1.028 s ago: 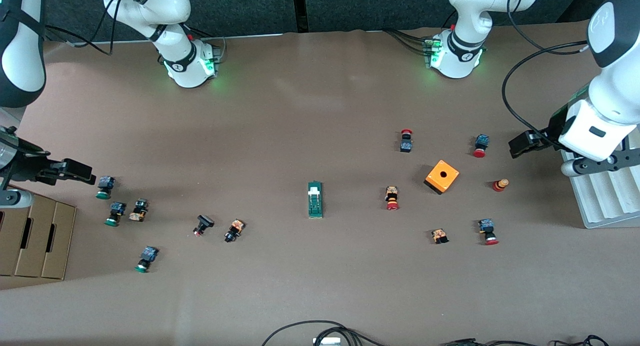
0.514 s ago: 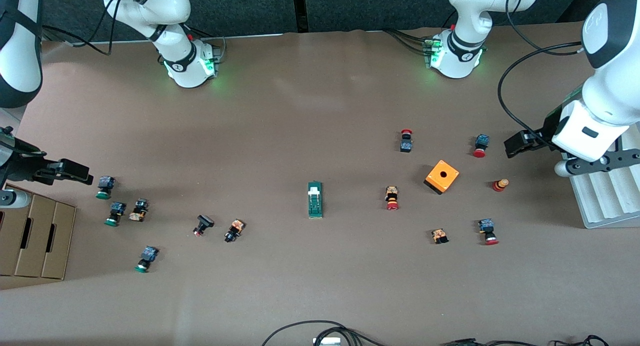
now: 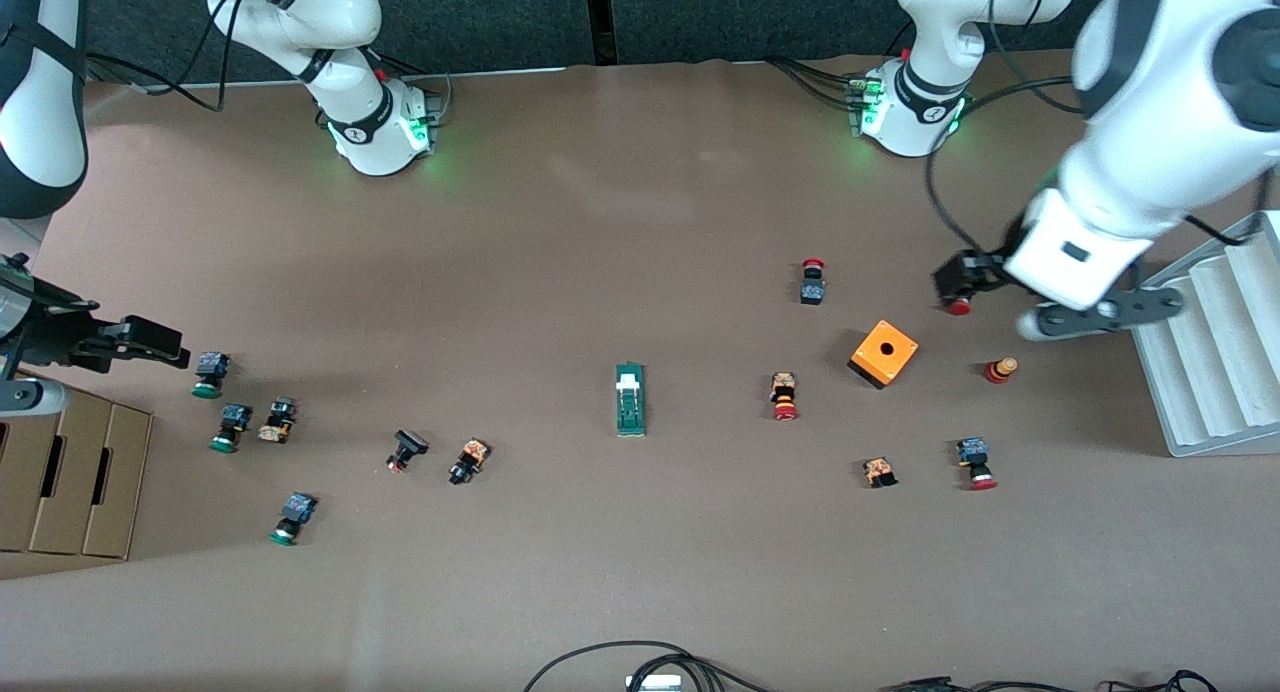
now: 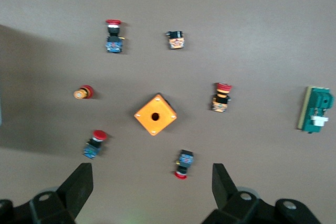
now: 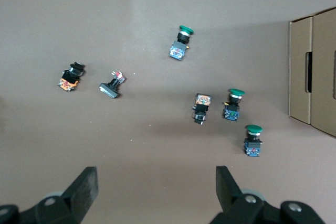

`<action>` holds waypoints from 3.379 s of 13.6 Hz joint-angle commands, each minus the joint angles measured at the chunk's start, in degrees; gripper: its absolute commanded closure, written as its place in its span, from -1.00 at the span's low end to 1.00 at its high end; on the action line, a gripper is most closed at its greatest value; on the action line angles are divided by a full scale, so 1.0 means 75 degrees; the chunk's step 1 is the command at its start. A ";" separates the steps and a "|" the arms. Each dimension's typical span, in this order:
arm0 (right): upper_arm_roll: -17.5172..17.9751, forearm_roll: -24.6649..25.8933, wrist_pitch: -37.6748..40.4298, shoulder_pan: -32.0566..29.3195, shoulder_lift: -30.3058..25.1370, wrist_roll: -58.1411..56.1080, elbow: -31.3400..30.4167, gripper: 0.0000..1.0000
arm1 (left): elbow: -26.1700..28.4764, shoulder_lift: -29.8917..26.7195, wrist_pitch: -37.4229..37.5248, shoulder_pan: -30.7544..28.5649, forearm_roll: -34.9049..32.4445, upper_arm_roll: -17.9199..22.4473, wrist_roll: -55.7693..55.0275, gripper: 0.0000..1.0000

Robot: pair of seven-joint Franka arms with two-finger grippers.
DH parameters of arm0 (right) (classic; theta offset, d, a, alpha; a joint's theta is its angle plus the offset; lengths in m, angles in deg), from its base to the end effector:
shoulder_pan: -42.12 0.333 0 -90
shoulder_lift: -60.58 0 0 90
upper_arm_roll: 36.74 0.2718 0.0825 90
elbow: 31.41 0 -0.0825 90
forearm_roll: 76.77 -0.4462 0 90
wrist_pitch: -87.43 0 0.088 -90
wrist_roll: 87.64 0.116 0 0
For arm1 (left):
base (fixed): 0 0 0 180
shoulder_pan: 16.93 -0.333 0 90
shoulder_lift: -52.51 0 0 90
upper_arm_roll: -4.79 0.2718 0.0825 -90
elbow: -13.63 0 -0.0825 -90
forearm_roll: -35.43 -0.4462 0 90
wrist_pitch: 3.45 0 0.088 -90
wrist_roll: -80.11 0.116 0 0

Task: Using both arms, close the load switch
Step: 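Move the left gripper over the green switch base and lower it, then grasp the switch base with the left gripper while the right gripper approaches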

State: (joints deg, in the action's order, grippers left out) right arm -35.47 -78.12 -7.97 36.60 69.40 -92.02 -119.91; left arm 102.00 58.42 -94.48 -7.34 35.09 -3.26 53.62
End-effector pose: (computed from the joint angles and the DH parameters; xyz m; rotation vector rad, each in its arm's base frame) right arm 0.6587 -0.0471 0.4951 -3.1119 0.0009 0.0488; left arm 0.6132 -0.1909 0.5236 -3.1180 -0.2414 0.0857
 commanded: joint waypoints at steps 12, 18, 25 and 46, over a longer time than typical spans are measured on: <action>0.0041 -0.0358 -0.0218 0.0501 0.0699 -0.1476 0.0035 -0.99 | 0.0462 0.1659 -0.3373 0.2575 -0.2482 -0.1153 -0.5758 -1.00; -0.0017 -0.1145 -0.0230 0.0290 0.1179 -0.2298 0.0035 -0.99 | 0.0674 0.3018 -0.4608 0.3851 -0.5221 -0.1141 -0.8907 -1.00; 0.0041 -0.0558 -0.0722 0.0501 0.1367 -0.3235 0.0105 -0.99 | 0.0651 0.4589 -0.4854 0.4778 -0.8410 -0.1153 -1.1164 -1.00; 0.0030 -0.0699 -0.3874 0.3958 0.3581 -0.3821 0.0713 -0.99 | 0.0359 0.6887 -0.3063 0.5412 -1.4073 -0.1059 -1.5781 -0.89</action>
State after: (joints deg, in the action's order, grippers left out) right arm -34.72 -83.29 -36.58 64.78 93.06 -118.36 -118.70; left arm 107.32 106.99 -119.68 32.25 -68.49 -11.95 -63.27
